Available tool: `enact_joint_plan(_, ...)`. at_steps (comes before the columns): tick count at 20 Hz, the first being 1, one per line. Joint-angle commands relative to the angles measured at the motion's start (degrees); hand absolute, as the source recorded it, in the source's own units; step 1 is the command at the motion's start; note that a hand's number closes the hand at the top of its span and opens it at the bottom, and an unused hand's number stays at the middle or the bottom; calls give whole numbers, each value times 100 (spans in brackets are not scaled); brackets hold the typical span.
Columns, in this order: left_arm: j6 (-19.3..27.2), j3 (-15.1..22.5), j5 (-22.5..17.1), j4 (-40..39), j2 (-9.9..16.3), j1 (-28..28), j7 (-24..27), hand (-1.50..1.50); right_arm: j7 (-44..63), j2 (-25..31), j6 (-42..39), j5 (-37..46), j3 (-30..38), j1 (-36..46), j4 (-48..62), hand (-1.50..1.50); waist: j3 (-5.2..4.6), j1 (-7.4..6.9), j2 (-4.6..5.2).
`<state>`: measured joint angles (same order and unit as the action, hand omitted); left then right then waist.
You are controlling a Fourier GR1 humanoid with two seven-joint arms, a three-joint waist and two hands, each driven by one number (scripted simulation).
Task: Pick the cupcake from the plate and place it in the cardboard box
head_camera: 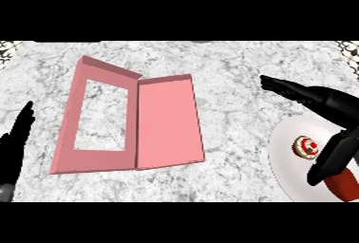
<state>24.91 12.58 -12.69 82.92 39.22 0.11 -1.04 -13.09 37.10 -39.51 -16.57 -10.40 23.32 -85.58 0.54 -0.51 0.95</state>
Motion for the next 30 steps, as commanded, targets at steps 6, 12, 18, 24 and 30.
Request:
enact_joint_plan(6,-21,59,194,-209,9,-305,-20,0,-2315,429,-1755,-31,161,-321,956,-150,30,-134,108)
enact_joint_plan(12,-88,90,172,-355,-86,-493,-120,0,-2750,1210,-1053,1229,62,282,347,-150,10,-196,68)
enact_joint_plan(18,-101,243,317,-452,-191,-647,-142,0,-3476,1821,-470,2521,-867,376,49,-150,-2,-282,92)
enact_joint_plan(24,-239,113,335,-719,-132,-881,22,0,-4238,2296,706,4038,-1974,542,328,-150,-28,-401,109)
enact_joint_plan(30,-238,244,460,-826,-352,-933,-9,0,-5031,2114,1676,4961,-2784,908,1483,-150,-40,-371,42)
